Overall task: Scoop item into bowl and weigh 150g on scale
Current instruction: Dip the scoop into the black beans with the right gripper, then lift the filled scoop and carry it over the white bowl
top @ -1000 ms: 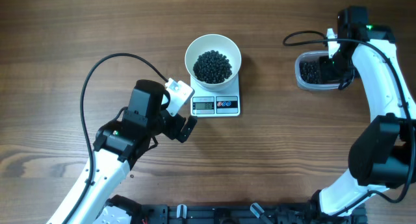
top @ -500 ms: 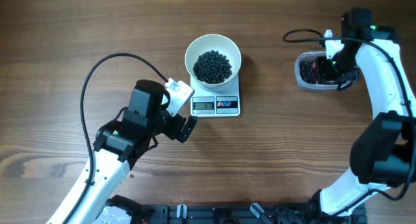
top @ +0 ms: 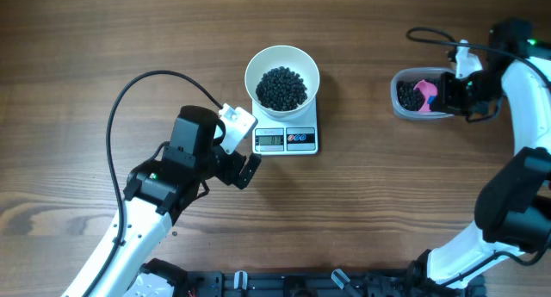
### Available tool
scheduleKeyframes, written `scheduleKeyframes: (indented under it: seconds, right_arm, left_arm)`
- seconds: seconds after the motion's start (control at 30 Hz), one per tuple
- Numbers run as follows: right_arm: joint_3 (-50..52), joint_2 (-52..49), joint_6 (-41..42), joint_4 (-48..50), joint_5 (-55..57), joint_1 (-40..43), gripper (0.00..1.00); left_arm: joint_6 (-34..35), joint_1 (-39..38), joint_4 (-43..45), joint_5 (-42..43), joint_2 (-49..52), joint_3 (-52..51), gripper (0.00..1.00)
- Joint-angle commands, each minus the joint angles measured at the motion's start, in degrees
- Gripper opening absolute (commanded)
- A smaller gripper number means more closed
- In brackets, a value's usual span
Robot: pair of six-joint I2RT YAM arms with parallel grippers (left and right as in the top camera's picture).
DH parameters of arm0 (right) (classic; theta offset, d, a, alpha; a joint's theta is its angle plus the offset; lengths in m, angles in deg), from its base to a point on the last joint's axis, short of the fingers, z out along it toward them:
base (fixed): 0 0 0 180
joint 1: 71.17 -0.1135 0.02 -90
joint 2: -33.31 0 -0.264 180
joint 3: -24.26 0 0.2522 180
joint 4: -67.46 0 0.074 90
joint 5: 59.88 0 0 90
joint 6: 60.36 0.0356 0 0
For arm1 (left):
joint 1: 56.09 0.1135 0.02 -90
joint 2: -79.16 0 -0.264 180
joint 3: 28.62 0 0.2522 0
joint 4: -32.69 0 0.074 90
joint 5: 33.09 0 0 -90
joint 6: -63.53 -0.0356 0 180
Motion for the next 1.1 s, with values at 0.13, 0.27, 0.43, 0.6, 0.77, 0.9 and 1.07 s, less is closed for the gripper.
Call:
scheduleKeyframes:
  seconds: [0.13,0.27,0.43,0.6,0.77,0.9,1.07]
  right_arm:
    - [0.09,-1.31,-1.03,-0.04,-10.27,5.49,0.04]
    - [0.09,-1.31,-3.17,-0.44,-14.53,7.93,0.04]
    - [0.09,-1.31,-5.99,-1.81,-18.67,10.58,0.04]
    - [0.09,-1.27,-8.39,-3.28,-21.0,11.96,0.04]
    - [0.09,-1.27,-9.99,-4.26,-24.26,12.15,0.04]
    - [0.09,-1.27,-11.15,-4.52,-28.85,12.15,0.04]
    - [-0.07,-1.25,-11.76,-4.79,-32.89,12.04,0.04]
  left_arm:
    - [-0.5,0.26,-0.02,0.28,0.22,-0.22,1.0]
    - [-0.5,0.24,-0.04,0.28,0.22,-0.22,1.0]
    - [-0.5,0.24,-0.02,0.28,0.22,-0.22,1.0]
    - [-0.48,0.24,-0.02,0.28,0.22,-0.22,1.0]
    - [-0.5,0.24,-0.04,0.28,0.22,-0.22,1.0]
    - [-0.5,0.24,-0.02,0.28,0.22,-0.22,1.0]
    - [-0.5,0.26,-0.02,0.28,0.22,-0.22,1.0]
